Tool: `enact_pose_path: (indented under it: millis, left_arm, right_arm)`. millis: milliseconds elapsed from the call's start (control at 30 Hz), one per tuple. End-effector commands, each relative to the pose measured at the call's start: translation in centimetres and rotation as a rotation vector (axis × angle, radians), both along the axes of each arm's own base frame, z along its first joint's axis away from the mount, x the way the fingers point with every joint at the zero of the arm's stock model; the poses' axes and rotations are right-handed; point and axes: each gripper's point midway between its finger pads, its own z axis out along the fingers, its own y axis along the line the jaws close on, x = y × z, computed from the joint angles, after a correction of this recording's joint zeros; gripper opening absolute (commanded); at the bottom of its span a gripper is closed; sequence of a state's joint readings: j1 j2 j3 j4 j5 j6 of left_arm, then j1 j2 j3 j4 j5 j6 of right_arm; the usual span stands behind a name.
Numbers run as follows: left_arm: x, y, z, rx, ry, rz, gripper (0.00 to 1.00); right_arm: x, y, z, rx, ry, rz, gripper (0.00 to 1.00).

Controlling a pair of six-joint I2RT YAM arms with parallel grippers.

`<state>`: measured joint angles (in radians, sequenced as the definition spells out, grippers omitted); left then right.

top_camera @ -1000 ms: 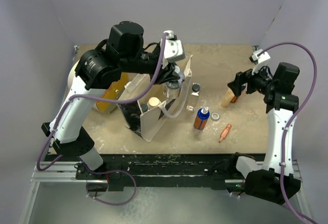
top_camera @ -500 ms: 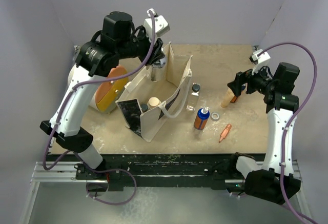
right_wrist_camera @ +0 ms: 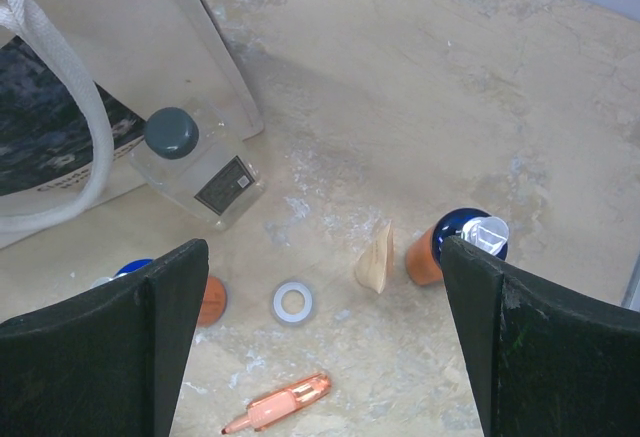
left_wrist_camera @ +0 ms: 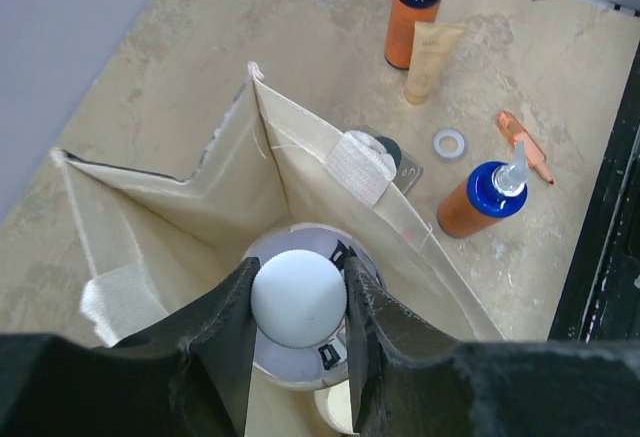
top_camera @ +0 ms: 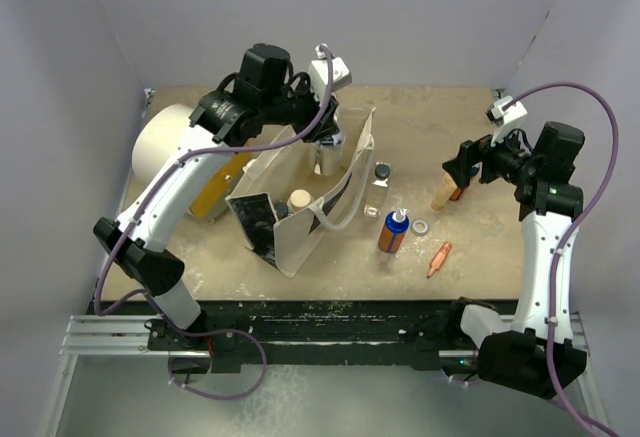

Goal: Place the personal care products into the canvas bag
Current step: Place the care product in the canvas bag.

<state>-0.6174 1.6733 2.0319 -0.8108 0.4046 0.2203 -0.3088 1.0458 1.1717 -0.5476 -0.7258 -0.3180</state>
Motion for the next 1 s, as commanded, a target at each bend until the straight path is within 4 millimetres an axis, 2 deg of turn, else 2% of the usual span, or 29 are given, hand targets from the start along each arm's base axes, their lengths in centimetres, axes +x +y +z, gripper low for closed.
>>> enact_pose_path:
  millis: [0,267,400,567,767,967]
  left_arm:
    - [0.4,-2.2,3.5,-0.132,-0.176,-0.103,0.0]
    - [0.8,-2.7,-1.9,-0.043,-0.122,-0.149,0.0]
    - [0.5,-2.2,-5.4,0.006,-0.08,-0.154,0.0]
    - [-0.2,-2.0,-8.4,0.029,-0.033,-0.173,0.0]
    - [-0.9,-1.8,-10.6,0.069,0.03,-0.193,0.0]
    - [-1.6,-1.0,-11.3,0.116,0.05,-0.205,0.0]
  right_arm:
    - [-0.3,0.5,1.1,0.01,-0.041,0.02,1.0]
    - [-0.4,0.6,1.1,0.015,-0.043,0.027,1.0]
    - [-0.4,0.7,1.1,0.019,-0.043,0.032,1.0]
    - [-0.4,0.8,1.0,0.021,-0.043,0.035,1.0]
    - [-0.5,0.8,1.1,0.019,-0.048,0.032,1.0]
    - [-0.5,0.8,1.0,0.022,-0.046,0.032,1.0]
